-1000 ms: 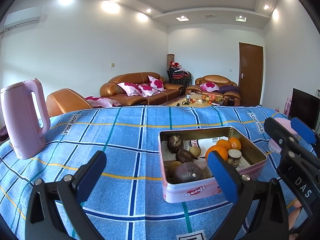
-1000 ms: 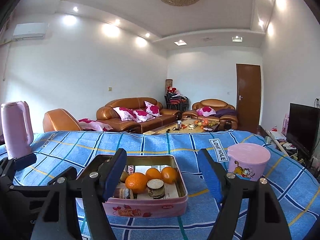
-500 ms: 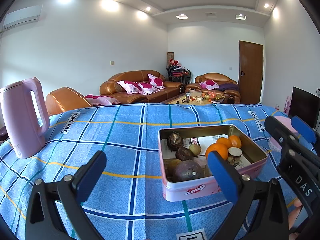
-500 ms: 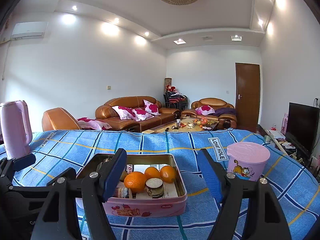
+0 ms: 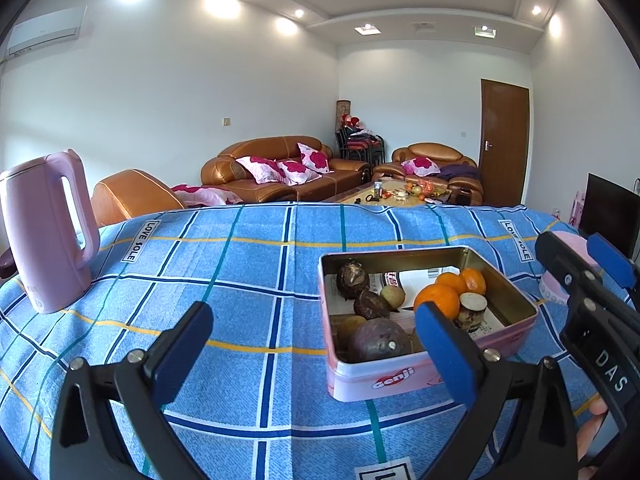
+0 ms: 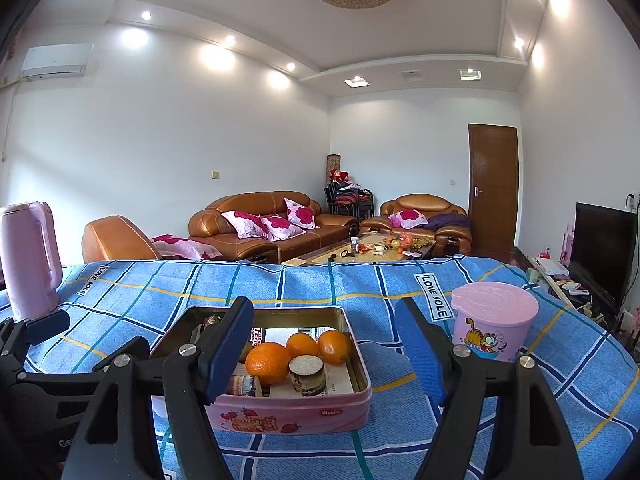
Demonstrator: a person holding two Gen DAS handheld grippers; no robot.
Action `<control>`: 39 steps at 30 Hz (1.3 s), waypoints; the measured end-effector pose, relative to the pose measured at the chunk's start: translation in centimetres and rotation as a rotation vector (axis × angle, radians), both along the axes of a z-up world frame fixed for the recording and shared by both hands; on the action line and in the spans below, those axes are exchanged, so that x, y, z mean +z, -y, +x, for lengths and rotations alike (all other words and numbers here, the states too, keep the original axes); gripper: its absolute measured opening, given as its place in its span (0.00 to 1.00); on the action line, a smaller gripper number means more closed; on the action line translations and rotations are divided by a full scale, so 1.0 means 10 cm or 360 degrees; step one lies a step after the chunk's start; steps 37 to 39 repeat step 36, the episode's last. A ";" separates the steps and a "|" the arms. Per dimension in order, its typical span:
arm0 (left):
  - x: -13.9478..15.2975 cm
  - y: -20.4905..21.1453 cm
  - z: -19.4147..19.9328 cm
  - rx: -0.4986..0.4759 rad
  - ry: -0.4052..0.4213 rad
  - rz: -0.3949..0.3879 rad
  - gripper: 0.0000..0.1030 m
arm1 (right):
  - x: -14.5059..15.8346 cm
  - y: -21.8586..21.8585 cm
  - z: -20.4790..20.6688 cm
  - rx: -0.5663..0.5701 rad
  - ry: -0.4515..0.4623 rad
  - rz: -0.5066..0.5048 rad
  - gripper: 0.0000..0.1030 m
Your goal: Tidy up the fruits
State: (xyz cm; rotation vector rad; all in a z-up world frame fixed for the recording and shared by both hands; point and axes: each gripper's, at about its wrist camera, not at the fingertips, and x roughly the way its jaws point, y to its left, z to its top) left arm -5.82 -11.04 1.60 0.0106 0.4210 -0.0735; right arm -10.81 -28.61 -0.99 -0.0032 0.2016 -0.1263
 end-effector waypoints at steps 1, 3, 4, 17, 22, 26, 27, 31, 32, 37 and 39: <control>0.00 0.00 0.00 -0.0001 0.0001 0.0000 1.00 | 0.00 0.00 0.00 0.0000 0.0000 0.0000 0.72; 0.00 0.00 0.00 -0.0001 0.0001 0.0003 1.00 | 0.00 0.00 0.00 0.0000 0.0001 0.0000 0.72; 0.00 0.00 0.00 -0.0002 0.0002 0.0002 1.00 | 0.00 0.00 0.00 0.0000 0.0001 0.0000 0.72; 0.00 0.00 0.01 -0.0002 0.0002 0.0006 1.00 | 0.00 0.00 0.00 0.0000 0.0000 0.0000 0.73; -0.02 0.00 0.02 -0.0001 -0.0007 0.0016 1.00 | 0.00 0.00 0.00 -0.0001 -0.0004 0.0001 0.73; -0.02 0.02 0.02 -0.0034 -0.0008 0.0017 1.00 | 0.00 0.00 0.00 -0.0001 -0.0008 0.0000 0.72; -0.02 0.02 0.02 -0.0038 -0.0007 0.0018 1.00 | -0.01 0.00 0.01 -0.0001 -0.0011 0.0001 0.73; -0.01 0.03 0.02 -0.0050 -0.0010 0.0013 1.00 | -0.02 0.01 0.02 -0.0004 -0.0019 0.0004 0.73; -0.01 0.03 0.02 -0.0049 -0.0014 0.0012 1.00 | -0.02 0.01 0.02 -0.0005 -0.0022 0.0004 0.73; -0.02 0.02 0.04 -0.0030 -0.0035 0.0008 1.00 | -0.02 0.02 0.03 -0.0006 -0.0025 0.0004 0.73; -0.02 0.02 0.04 -0.0030 -0.0035 0.0008 1.00 | -0.02 0.02 0.03 -0.0006 -0.0025 0.0004 0.73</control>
